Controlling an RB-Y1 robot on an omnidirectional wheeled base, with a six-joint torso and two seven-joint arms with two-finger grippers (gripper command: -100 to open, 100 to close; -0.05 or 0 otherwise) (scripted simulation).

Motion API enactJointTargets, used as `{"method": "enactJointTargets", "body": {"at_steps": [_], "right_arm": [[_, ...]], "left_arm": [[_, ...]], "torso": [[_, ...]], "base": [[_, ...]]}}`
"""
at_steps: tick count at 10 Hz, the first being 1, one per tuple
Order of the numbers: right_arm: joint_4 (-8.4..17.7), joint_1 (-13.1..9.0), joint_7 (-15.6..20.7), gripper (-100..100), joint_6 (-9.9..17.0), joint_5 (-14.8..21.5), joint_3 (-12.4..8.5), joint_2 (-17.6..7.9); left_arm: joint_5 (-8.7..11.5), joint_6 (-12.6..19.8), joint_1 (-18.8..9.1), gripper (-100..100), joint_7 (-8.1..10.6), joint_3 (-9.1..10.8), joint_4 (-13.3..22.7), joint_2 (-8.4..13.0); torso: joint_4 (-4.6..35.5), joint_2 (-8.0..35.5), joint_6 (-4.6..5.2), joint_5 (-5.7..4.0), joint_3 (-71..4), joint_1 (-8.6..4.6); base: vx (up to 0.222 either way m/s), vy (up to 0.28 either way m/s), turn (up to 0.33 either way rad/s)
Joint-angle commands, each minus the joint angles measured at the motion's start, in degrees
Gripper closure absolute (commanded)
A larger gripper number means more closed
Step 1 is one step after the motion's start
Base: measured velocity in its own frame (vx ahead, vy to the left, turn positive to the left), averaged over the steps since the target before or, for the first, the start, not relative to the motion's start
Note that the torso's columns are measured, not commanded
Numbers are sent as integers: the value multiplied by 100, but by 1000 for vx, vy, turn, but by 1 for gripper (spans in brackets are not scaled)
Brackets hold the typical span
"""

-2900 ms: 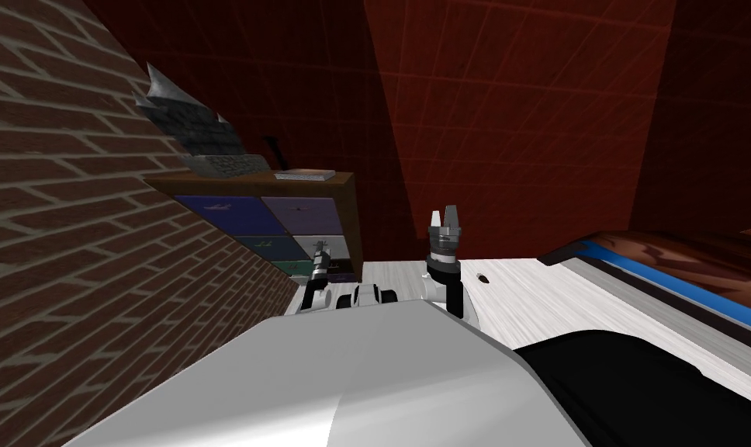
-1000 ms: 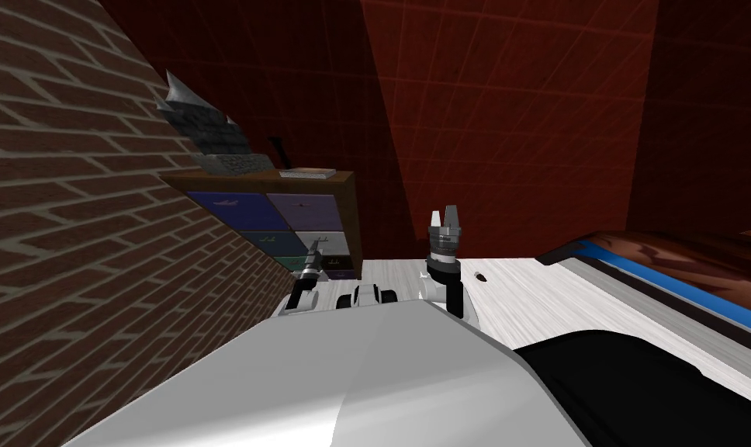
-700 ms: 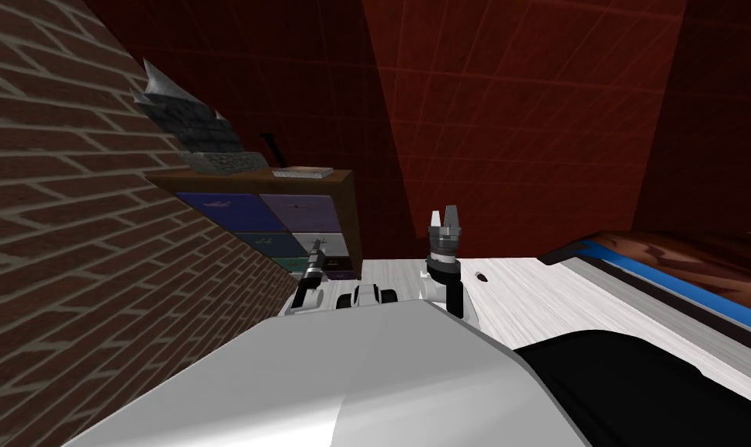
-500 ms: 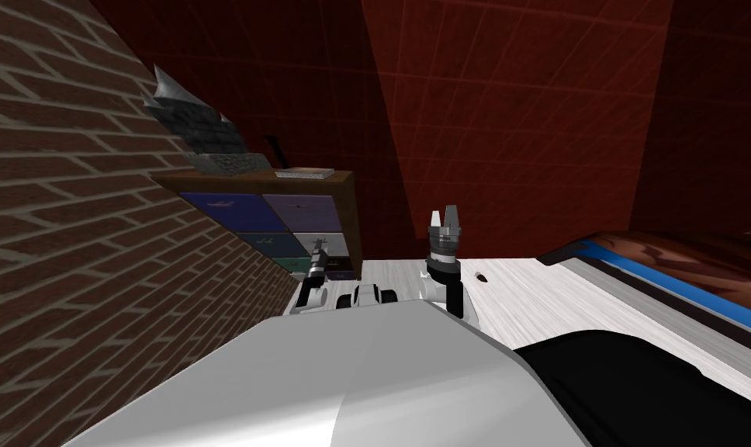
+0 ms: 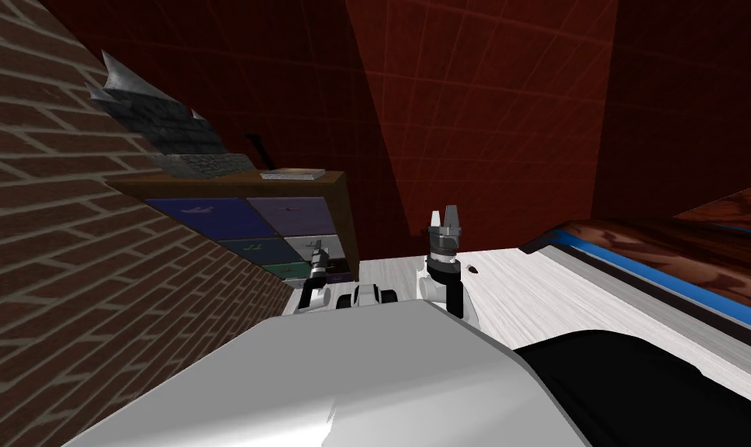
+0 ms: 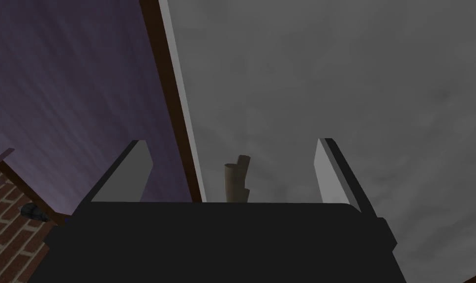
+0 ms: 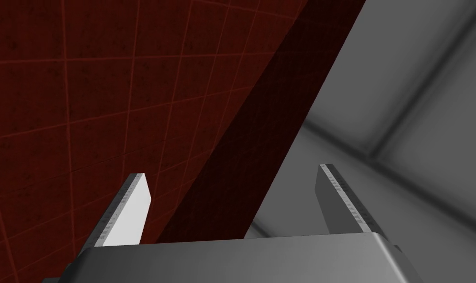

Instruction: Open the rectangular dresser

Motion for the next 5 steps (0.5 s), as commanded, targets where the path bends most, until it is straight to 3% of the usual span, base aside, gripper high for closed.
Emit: {"method": "enactJointTargets", "body": {"at_steps": [1, 2, 5], "right_arm": [[0, 0, 0, 0, 0, 0, 0, 0], [0, 0, 0, 0, 0, 0, 0, 0], [0, 0, 0, 0, 0, 0, 0, 0]], "left_arm": [[431, -72, 146, -100, -441, -12, -132, -13], [513, -72, 146, -100, -532, -12, -132, -13], [1014, -146, 340, -100, -1009, -30, -322, -29]], "torso": [[-1, -2, 3, -1, -1, -8], [0, 0, 3, -4, -1, -16], [0, -1, 3, -4, -1, -17]], "base": [[4, 34, -292], [0, 27, -5], [2, 27, -183]]}}
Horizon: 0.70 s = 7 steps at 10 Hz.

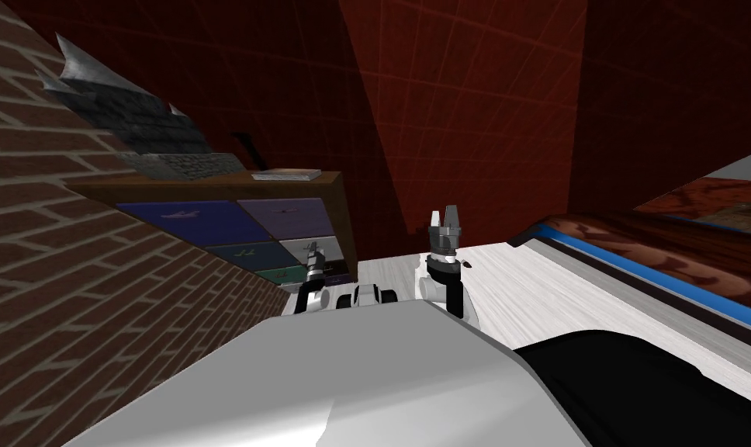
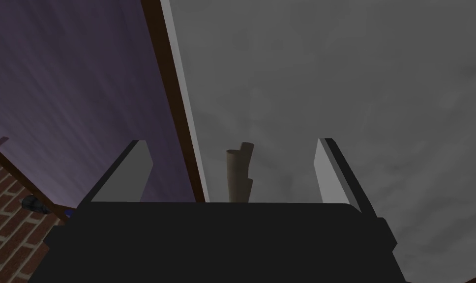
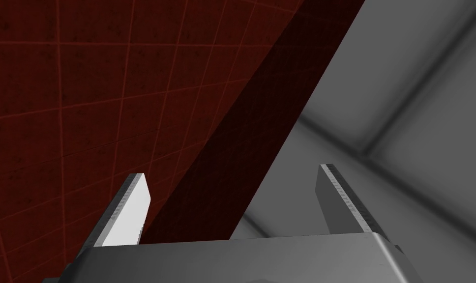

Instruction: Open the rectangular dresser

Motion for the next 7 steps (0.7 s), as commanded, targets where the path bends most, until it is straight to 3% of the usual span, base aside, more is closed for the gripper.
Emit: {"method": "enactJointTargets", "body": {"at_steps": [1, 2, 3, 4, 5, 6, 7], "right_arm": [[0, -1, 0, 0, 0, 0, 0, 0], [0, 0, 0, 0, 0, 0, 0, 0], [0, 0, 0, 0, 0, 0, 0, 0], [0, 0, 0, 0, 0, 0, 0, 0], [0, 0, 0, 0, 0, 0, 0, 0], [0, 0, 0, 0, 0, 0, 0, 0], [0, 0, 0, 0, 0, 0, 0, 0]], "left_arm": [[345, -32, 101, -100, -352, -8, -109, -17], [572, -69, 198, -100, -560, -17, -204, -25], [624, -69, 198, -100, -623, -17, -204, -25], [848, -107, 295, -100, -849, -26, -299, -33], [904, -107, 295, -100, -895, -26, -299, -33], [1125, -144, 392, -100, -1125, -36, -395, -41], [1184, -144, 392, -100, -1166, -36, -395, -41]], "torso": [[0, 1, 2, 1, 0, 2], [0, 0, -1, 1, 0, 3], [0, 1, 3, 1, 0, 3], [0, 0, -1, 1, 0, 4], [0, 0, 2, 1, 0, 3], [0, -1, -1, 0, -1, 2], [0, -1, 2, 0, -1, 1]], "base": [[1, 25, -86], [0, 30, -198], [-2, 30, -112], [1, 31, -214], [0, 27, -94], [3, 23, -180], [2, 27, -107]]}}
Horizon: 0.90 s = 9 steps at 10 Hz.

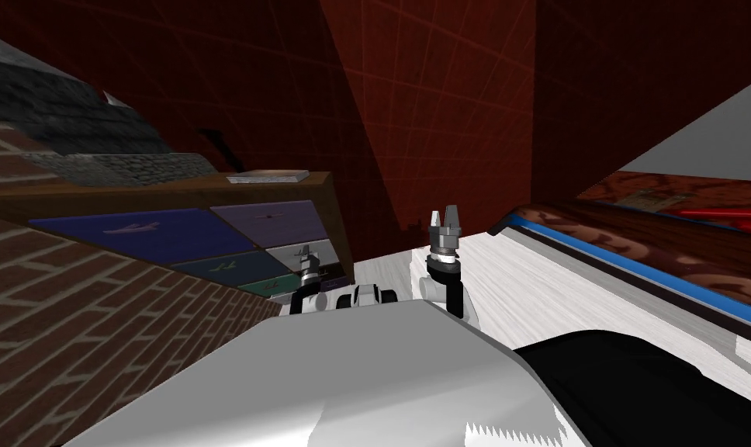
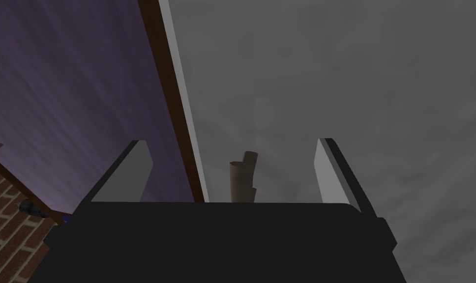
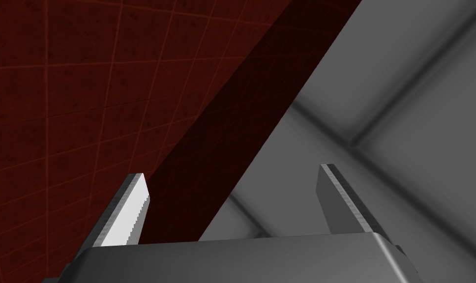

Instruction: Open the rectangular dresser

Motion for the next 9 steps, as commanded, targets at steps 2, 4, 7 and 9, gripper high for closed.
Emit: {"method": "enactJointTargets", "body": {"at_steps": [2, 4, 7, 9], "right_arm": [[0, 0, 0, 0, 0, 0, 0, 0], [0, 0, 0, 0, 0, 0, 0, 0], [0, 2, 0, 0, 0, 0, -1, 0], [0, 1, 0, 0, 0, 0, 0, 0]], "left_arm": [[456, -75, 118, -100, -455, -12, -103, -18], [735, -112, 215, -100, -726, -21, -198, -25], [277, -38, 21, 100, -291, -3, -8, -10], [-26, -1, -76, 100, 7, 6, 88, -2]], "torso": [[1, 3, 0, 1, 2, 4], [1, 2, 0, 0, 1, 2], [-1, -4, -6, -2, -2, -8], [11, 12, 12, -5, 7, -15]], "base": [[-4, 33, -146], [-6, 29, -157], [2, -22, 203], [5, -37, 134]]}}
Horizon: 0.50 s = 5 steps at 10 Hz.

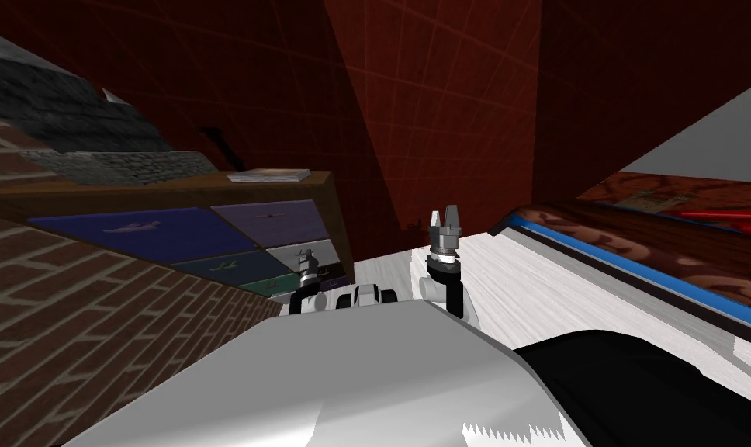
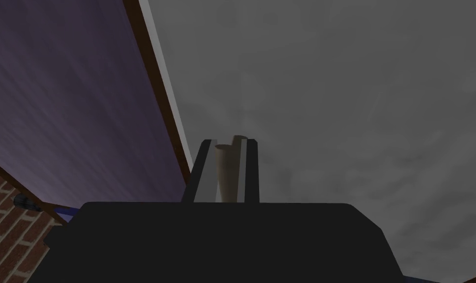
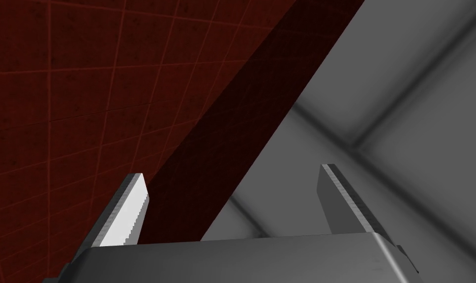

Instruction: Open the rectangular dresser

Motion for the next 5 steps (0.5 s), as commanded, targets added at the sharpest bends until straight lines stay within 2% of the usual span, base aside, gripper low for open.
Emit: {"method": "enactJointTargets", "body": {"at_steps": [1, 2, 3, 4, 5], "right_arm": [[0, 0, 0, 0, 0, 0, 0, 0], [0, 0, 0, 0, 0, 0, 0, 0], [0, 0, 0, 0, 0, 0, 0, 0], [0, 0, 0, 0, 0, 0, 0, 0], [0, 0, 0, 0, 0, 0, 0, 0]], "left_arm": [[-365, 33, -104, 100, 367, -12, 80, 3], [-576, 71, -201, 100, 585, -3, 175, 11], [-644, 71, -201, 100, 638, -3, 175, 11], [-863, 108, -298, 100, 850, 6, 271, 18], [-924, 108, -298, 100, 910, 6, 271, 18]], "torso": [[-3, 0, 1, 3, 1, 1], [-2, -1, 5, 2, -1, -2], [-2, -3, -3, 0, -2, -5], [-2, -5, 4, 1, -3, -5], [-4, -6, -4, 0, -3, -4]], "base": [[1, -20, 98], [-3, -28, 215], [1, -24, 111], [4, -26, 195], [0, -28, 111]]}}
